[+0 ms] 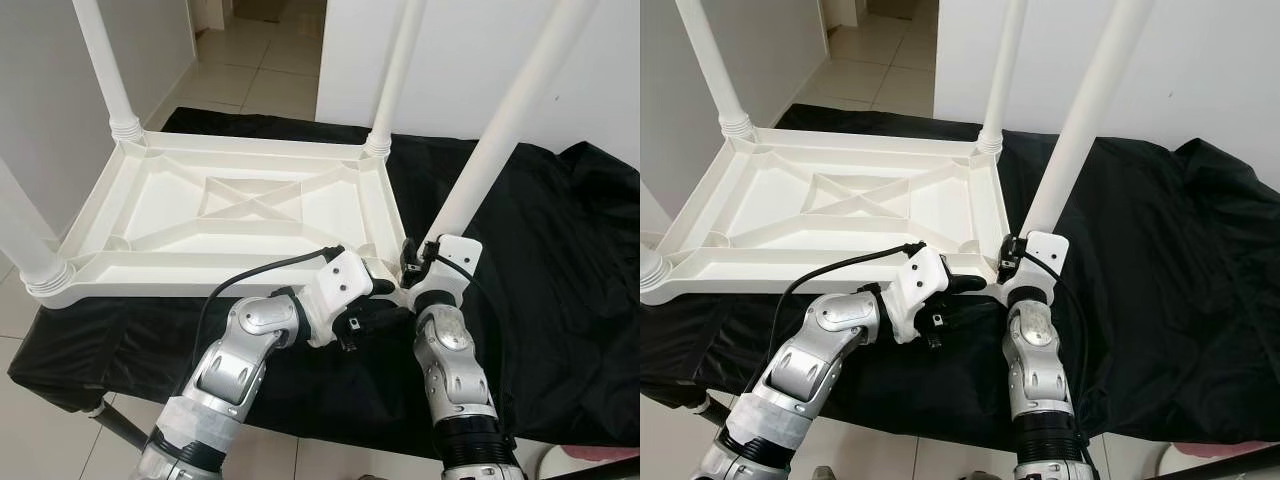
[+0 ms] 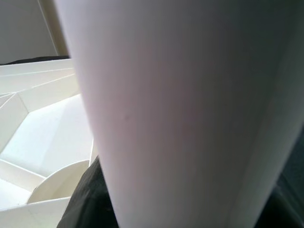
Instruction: Building children table
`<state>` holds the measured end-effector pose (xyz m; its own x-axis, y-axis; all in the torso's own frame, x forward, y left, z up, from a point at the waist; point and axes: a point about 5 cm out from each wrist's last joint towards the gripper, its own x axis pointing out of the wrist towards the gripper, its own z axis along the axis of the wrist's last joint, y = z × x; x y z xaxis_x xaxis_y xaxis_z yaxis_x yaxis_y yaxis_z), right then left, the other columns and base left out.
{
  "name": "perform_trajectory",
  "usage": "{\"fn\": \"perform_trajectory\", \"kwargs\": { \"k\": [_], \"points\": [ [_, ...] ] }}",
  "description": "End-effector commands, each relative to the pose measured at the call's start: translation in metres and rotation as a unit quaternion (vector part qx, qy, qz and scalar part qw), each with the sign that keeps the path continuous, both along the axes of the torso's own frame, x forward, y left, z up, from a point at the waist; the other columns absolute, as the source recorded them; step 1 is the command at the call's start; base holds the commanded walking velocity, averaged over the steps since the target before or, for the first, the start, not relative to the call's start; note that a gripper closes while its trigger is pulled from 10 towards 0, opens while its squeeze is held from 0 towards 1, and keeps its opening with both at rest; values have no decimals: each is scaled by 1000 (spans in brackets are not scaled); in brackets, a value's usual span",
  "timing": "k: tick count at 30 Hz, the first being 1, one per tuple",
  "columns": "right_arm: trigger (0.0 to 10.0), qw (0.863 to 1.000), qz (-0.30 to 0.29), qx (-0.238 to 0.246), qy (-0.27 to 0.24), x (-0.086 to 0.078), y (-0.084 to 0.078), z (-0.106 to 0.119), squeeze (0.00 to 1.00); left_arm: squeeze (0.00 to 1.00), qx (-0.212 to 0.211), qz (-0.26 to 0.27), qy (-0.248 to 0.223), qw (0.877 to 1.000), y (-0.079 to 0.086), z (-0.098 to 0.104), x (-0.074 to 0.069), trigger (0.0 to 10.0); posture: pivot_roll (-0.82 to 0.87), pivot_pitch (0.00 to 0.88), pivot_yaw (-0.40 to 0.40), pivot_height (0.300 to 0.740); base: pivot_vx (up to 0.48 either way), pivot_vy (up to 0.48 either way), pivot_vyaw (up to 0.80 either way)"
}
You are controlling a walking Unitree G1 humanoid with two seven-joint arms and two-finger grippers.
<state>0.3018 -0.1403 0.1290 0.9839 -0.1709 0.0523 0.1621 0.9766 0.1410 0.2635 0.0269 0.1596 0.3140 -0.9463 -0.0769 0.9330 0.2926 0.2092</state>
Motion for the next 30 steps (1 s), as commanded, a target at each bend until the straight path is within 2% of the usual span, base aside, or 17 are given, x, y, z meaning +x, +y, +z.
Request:
{"fn": "perform_trajectory", "kwargs": {
  "k": [1,5,11,20,21,22,23,24,26,30],
  "points": [
    [10000,1000,4,21,5,-6,6,-3,1000,0,-9,60,-7,998,2,1,5,10000,-81,0,-68,740,0,0,0],
    [10000,1000,2,18,-7,-8,7,2,1000,0,-8,60,-8,998,2,1,5,10000,-69,0,-68,740,0,0,0],
    [10000,998,27,-4,-48,-14,-4,12,1000,0,-7,68,-10,998,6,2,6,10000,-60,0,-73,740,0,0,0],
    [10000,998,34,-21,-56,-18,-11,14,1000,0,-8,72,-9,997,9,2,7,10000,-59,0,-74,740,0,0,0],
    [10000,998,35,-25,-54,-21,-15,12,0,0,-7,73,-9,997,10,3,7,10000,-57,0,-74,740,0,0,0],
    [10000,995,76,-31,-54,-28,-19,8,0,0,-5,79,-10,997,17,5,10,10000,-61,0,-58,740,0,0,0],
    [10000,995,76,-31,-54,-28,-19,8,0,0,-5,79,-10,997,17,5,10,10000,-61,0,-58,740,0,0,0],
    [10000,992,108,-34,-54,-33,-21,5,0,0,-4,82,-11,997,22,6,12,10000,-61,0,-58,740,0,0,0],
    [10000,980,181,-61,-48,-31,-30,0,0,0,-9,64,-5,998,23,11,9,10000,-66,0,-52,740,0,0,0],
    [10000,978,193,-69,-46,-29,-32,0,0,0,-9,59,-5,998,21,11,8,10000,-66,0,-53,740,0,0,0]
  ]
}}
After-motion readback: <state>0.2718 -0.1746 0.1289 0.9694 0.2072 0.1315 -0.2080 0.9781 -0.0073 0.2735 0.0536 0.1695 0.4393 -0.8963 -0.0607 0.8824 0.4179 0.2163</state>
